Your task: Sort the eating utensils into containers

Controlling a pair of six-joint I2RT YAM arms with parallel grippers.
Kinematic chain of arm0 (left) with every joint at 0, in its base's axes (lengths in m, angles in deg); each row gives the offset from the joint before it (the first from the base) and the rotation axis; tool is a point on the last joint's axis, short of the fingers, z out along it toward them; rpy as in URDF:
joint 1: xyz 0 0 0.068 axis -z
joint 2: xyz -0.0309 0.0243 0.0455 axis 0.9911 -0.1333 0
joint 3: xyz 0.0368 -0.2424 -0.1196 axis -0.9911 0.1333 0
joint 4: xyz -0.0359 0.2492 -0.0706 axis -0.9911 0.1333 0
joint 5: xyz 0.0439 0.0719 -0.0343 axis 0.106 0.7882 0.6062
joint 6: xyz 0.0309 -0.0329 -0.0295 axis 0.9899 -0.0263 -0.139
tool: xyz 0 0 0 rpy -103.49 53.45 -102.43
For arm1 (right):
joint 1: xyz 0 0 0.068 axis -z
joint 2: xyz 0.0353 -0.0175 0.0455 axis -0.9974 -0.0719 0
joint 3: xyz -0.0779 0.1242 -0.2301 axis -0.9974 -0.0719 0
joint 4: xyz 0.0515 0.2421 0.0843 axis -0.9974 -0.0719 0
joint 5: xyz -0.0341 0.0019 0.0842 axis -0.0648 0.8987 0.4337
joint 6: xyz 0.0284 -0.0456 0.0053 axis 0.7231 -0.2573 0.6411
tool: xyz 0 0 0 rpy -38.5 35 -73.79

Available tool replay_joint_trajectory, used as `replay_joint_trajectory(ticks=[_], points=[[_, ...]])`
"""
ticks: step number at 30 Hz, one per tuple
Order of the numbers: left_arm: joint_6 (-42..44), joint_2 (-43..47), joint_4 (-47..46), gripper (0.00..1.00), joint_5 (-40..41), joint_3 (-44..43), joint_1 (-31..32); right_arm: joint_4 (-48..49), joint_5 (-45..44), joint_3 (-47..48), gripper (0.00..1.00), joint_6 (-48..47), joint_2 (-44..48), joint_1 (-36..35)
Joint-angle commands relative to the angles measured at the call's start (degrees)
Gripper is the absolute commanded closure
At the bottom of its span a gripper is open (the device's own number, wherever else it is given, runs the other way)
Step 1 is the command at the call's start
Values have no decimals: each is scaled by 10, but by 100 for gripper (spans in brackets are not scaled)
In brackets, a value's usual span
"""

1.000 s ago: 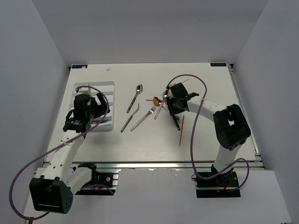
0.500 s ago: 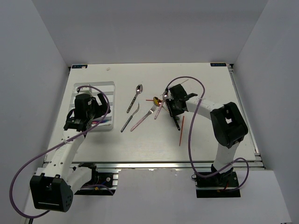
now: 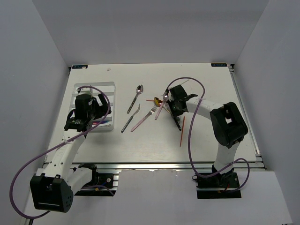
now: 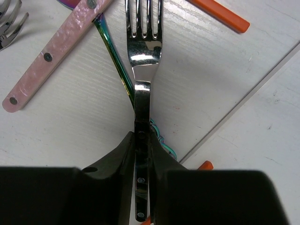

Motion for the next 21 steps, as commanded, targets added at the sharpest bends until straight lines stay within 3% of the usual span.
replay_joint_trajectory(ticks=[1,3,6,11,16,21], points=[[6,4,1,2,-17,-2,2,6,-2,9,95,-1,3,2],[1,4,-6,2,-35,-7,3,9,-1,7,100,10,23,2],[-18,4,-36,2,-130,-11,3,11,20,5,100,37,68,-1],[-179,16,-216,2,-269,39,23,44,89,-13,100,92,153,-20],[-263,-5,-339,2,-231,46,142,73,176,-9,100,138,200,-72],[-270,-56,-332,2,-203,15,195,99,210,12,100,171,220,-116]])
